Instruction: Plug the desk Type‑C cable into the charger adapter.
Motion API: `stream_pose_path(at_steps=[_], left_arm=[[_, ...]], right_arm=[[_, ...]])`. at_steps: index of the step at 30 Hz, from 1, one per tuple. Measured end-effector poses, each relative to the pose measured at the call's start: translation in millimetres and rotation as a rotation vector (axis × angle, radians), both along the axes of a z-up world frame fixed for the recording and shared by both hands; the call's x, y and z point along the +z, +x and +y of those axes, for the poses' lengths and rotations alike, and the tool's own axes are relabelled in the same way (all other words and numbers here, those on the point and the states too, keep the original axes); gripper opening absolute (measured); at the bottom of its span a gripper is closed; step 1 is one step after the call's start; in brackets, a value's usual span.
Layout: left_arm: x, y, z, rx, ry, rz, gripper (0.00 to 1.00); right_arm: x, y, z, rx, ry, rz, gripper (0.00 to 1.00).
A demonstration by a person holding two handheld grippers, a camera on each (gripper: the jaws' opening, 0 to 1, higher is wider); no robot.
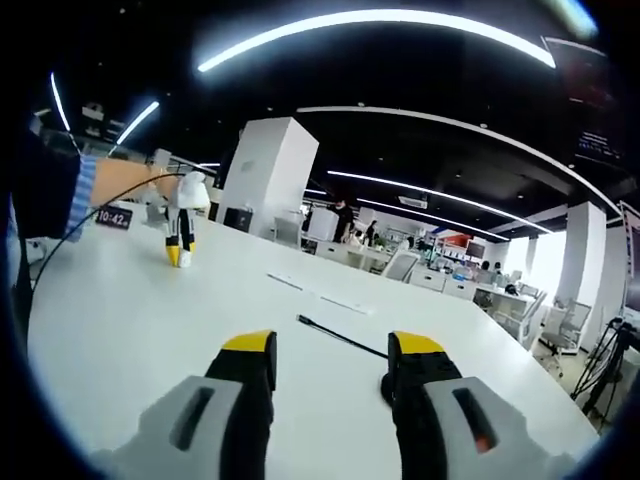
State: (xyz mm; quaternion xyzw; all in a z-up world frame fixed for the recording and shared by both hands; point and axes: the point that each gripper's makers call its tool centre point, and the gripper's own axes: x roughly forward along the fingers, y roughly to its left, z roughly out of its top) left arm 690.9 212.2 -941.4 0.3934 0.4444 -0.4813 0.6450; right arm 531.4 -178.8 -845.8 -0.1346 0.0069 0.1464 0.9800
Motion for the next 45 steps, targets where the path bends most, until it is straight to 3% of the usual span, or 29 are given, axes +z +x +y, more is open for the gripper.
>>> stream_pose_path(at_steps=[5,7,19,33,38,45], left_arm=[[-0.1,-8.3,-15,-0.037,0.005,0.001,0.26],[-1.5,-17.5,-20,-0.004,0.003,0.040,0.26],[-2.5,-64.6,-46,-0.134,0.039,0.040,0.26],[-3.5,-103.8,-53,-0.186,0.038,0.058,0.26],[-2.7,-119.2,-56,-0.188,0.001,0.086,0.26],[-2.6,-135.9,-57,-0.231,-0.040,0.057,0.26]], right_arm=[[0.7,-1,0,-0.002,0.000,-0.006,0.45],[0.2,-1,-1,-0.004,0.001,-0.005,0.45],[-4.0,-3,1,0.002,-0.011,0.008,0.45],[-5.7,-5,6,0.011,-0.020,0.009,0.45],[-6.7,-6,8,0.017,-0.025,0.010,0.45],[-7.3,-7,11,0.025,-0.032,0.012,0.45]])
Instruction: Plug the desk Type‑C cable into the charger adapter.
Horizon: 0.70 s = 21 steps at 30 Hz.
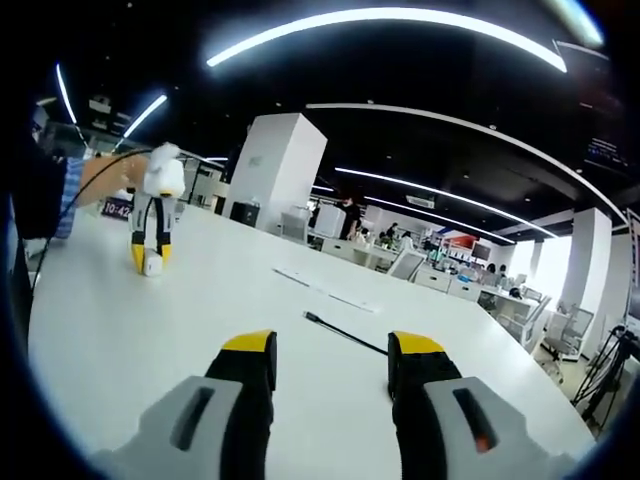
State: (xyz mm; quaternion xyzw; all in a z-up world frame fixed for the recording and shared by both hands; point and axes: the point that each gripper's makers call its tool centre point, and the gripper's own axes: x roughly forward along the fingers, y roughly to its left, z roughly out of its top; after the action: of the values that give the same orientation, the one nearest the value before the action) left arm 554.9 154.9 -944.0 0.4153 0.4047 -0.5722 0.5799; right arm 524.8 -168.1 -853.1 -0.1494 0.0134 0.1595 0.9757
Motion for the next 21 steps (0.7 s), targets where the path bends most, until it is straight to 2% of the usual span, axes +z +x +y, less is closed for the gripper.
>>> stream_pose_path(at_steps=[8,12,16,21], left_arm=[[0.3,-23.8,-4,-0.062,-0.022,-0.006,0.26],[0.4,-25.8,-5,-0.067,-0.025,-0.005,0.26],[1.9,-47.2,-3,-0.101,-0.047,0.000,0.26],[2.1,-63.7,-1,-0.117,-0.080,-0.009,0.26]], right_arm=[[-2.4,-1,4,0.008,-0.019,0.008,0.45],[-3.2,0,6,0.014,-0.029,0.011,0.45],[-3.9,0,8,0.019,-0.040,0.016,0.45],[-4.5,1,11,0.026,-0.049,0.017,0.45]])
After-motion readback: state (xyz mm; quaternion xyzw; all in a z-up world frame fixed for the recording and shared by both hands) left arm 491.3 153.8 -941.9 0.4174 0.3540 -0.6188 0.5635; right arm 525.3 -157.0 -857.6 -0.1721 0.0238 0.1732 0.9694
